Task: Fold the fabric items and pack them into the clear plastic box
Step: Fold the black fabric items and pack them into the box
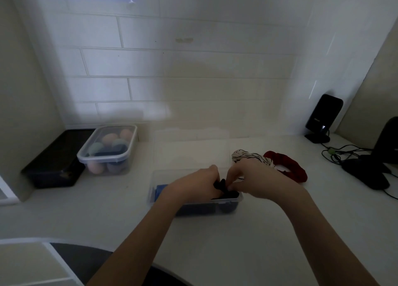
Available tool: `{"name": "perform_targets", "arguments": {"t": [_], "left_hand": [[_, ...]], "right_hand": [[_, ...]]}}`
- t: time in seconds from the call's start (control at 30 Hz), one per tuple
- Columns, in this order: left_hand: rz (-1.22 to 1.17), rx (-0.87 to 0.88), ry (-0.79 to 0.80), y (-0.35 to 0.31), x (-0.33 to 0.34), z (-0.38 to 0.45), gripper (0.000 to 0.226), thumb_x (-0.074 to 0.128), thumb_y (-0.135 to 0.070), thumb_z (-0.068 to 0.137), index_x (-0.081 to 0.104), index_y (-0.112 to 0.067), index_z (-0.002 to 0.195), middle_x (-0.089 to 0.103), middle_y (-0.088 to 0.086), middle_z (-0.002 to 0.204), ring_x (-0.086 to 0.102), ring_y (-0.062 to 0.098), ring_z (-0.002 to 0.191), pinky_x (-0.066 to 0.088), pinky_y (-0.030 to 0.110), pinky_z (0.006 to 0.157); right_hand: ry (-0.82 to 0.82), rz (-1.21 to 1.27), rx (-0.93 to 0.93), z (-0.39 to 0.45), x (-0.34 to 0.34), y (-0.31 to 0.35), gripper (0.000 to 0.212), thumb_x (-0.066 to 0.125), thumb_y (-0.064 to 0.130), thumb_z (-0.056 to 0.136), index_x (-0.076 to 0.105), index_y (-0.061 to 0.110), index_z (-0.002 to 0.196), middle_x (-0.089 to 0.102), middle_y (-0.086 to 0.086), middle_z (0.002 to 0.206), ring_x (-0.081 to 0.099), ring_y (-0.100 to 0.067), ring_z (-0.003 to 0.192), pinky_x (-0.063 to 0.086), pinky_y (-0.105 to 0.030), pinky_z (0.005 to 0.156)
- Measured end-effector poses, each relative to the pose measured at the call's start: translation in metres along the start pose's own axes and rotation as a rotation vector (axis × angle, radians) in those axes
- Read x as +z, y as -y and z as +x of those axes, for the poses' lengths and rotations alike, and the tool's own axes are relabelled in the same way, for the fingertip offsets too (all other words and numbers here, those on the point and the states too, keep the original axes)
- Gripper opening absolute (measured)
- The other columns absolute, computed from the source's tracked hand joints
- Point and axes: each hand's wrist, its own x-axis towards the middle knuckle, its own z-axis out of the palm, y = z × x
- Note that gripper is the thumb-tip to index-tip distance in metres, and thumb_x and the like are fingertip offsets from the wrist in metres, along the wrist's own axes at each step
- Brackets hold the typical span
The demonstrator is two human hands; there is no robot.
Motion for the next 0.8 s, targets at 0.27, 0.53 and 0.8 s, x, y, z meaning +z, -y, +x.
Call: {"name": "perform_targets", "arguments": {"t": [0.27, 0.53, 0.8], "left_hand": [[-0.185, 0.048, -0.142, 0.012, 0.01, 0.002, 0.016, 0.055, -0.016, 0.088, 0.041, -0.019, 0.095, 0.065, 0.011, 0.106, 0.062, 0.027, 0.089, 0.053, 0.043, 0.083], [-0.017, 0.033, -0.29, 0.008, 0.011, 0.004, 0.013, 0.065, -0.021, 0.082, 0.064, -0.016, 0.094, 0.07, 0.008, 0.104, 0.065, 0.021, 0.093, 0.054, 0.04, 0.085], [0.082, -0.004, -0.248, 0.008, 0.009, 0.006, 0.015, 0.065, -0.028, 0.081, 0.054, -0.018, 0.083, 0.064, 0.007, 0.1, 0.059, 0.022, 0.091, 0.052, 0.037, 0.08]], "right_hand": [[-0.073, -0.057, -0.069, -0.001, 0.002, 0.002, 0.009, 0.068, 0.027, 0.082, 0.074, 0.024, 0.088, 0.053, 0.015, 0.081, 0.053, -0.008, 0.081, 0.05, -0.033, 0.08], [0.124, -0.142, -0.006, 0.001, 0.004, 0.009, 0.023, 0.056, 0.021, 0.09, 0.072, 0.021, 0.106, 0.069, -0.004, 0.107, 0.063, -0.02, 0.095, 0.052, -0.035, 0.085], [0.07, -0.187, 0.023, -0.003, 0.001, 0.016, 0.011, 0.065, 0.023, 0.079, 0.07, 0.031, 0.082, 0.068, 0.005, 0.098, 0.062, -0.018, 0.084, 0.048, -0.029, 0.068]]}}
